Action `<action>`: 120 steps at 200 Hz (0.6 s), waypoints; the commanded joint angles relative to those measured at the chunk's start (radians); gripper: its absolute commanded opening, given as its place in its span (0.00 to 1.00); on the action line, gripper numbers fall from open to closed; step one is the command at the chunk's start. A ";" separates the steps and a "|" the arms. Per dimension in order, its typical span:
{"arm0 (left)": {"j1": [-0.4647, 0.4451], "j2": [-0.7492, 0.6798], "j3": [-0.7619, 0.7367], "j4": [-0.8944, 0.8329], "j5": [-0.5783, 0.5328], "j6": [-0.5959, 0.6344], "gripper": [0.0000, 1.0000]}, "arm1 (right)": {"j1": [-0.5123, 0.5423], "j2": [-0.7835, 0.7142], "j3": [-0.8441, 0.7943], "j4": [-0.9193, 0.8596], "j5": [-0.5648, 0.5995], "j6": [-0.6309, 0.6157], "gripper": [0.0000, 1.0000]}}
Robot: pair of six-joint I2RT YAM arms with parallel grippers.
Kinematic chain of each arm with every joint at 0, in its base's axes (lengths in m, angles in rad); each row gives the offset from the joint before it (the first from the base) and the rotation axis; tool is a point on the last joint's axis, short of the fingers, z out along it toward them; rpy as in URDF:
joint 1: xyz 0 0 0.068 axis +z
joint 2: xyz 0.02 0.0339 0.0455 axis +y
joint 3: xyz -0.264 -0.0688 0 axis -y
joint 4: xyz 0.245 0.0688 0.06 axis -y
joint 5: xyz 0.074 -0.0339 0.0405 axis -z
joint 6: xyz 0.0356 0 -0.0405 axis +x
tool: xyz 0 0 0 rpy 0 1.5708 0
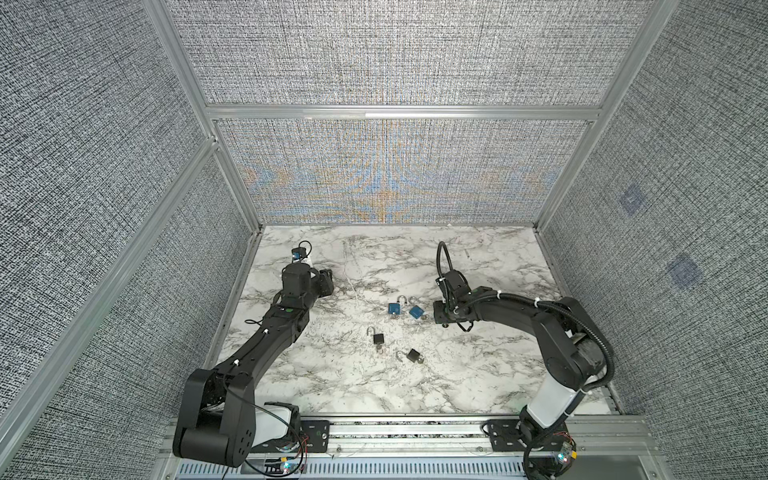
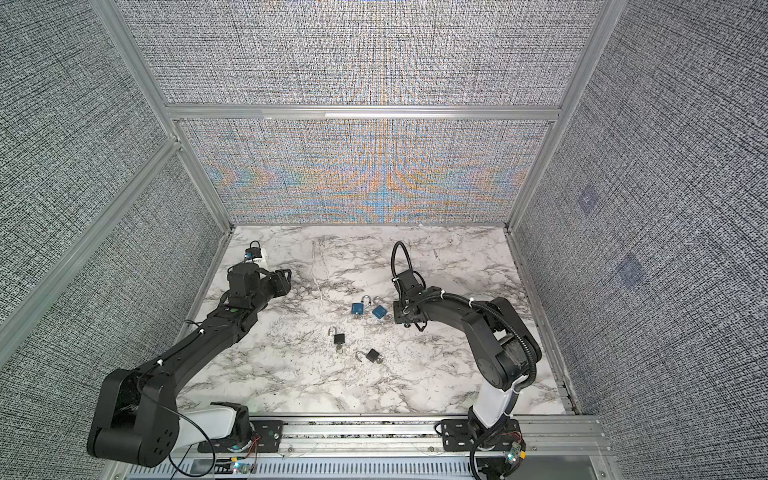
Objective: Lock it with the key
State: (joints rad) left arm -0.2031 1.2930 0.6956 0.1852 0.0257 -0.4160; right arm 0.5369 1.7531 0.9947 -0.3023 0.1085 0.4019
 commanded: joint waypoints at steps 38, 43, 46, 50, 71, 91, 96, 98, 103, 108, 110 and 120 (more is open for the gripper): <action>0.001 0.026 0.012 0.017 -0.009 0.015 0.51 | 0.006 0.017 0.015 -0.049 0.028 0.011 0.48; 0.000 0.026 0.012 0.017 -0.009 0.014 0.51 | 0.006 0.019 0.016 -0.050 0.030 0.011 0.49; 0.000 0.027 0.013 0.017 -0.009 0.015 0.51 | 0.005 0.020 0.015 -0.050 0.032 0.011 0.49; 0.001 0.028 0.013 0.018 -0.009 0.014 0.51 | 0.006 0.023 0.016 -0.053 0.035 0.011 0.49; 0.000 0.029 0.013 0.015 -0.014 0.015 0.51 | 0.008 0.029 0.021 -0.061 0.041 0.010 0.49; 0.001 0.030 0.016 0.013 -0.018 0.016 0.51 | 0.009 0.037 0.025 -0.064 0.045 0.008 0.49; 0.000 0.029 0.016 0.013 -0.018 0.016 0.51 | 0.007 0.040 0.025 -0.065 0.046 0.008 0.49; 0.000 0.030 0.016 0.012 -0.018 0.016 0.51 | 0.009 0.040 0.026 -0.066 0.048 0.009 0.49; 0.001 0.030 0.017 0.012 -0.018 0.016 0.51 | 0.010 0.042 0.027 -0.067 0.049 0.008 0.49; 0.000 0.030 0.017 0.012 -0.018 0.016 0.51 | 0.011 0.044 0.028 -0.069 0.051 0.008 0.49; -0.001 0.030 0.016 0.011 -0.018 0.016 0.51 | 0.010 0.045 0.030 -0.069 0.052 0.008 0.49; 0.000 0.029 0.017 0.011 -0.018 0.016 0.51 | 0.012 0.048 0.032 -0.072 0.057 0.005 0.49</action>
State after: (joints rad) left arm -0.2031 1.3220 0.7063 0.1856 0.0216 -0.4156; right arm 0.5457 1.7866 1.0229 -0.3283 0.1459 0.4038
